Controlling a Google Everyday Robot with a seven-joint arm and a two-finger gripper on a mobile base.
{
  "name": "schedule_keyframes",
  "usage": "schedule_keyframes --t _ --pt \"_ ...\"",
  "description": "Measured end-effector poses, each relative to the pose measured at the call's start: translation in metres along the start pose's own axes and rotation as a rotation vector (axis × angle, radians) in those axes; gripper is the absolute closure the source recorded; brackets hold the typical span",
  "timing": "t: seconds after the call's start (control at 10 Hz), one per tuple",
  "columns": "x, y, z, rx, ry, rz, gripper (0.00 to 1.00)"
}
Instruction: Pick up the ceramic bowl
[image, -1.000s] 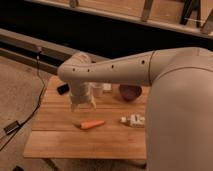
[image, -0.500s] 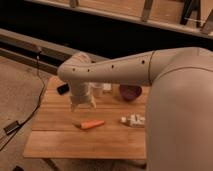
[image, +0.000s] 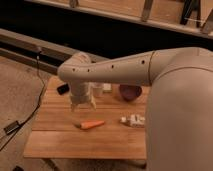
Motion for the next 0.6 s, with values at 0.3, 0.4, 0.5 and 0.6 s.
schedule_keyframes --t 0.3,0.4,0.5,0.6 --pt "-0.018 -0.032 -0.001 0.027 -0.024 0.031 0.35" --pt "-0.024 -0.041 -0.002 0.031 -0.033 0.038 0.35" --pt "-0.035 -0.056 -0.002 0.032 -0.047 0.049 0.35" --pt "-0.042 -0.067 -0.002 0.031 -0.058 0.059 0.35"
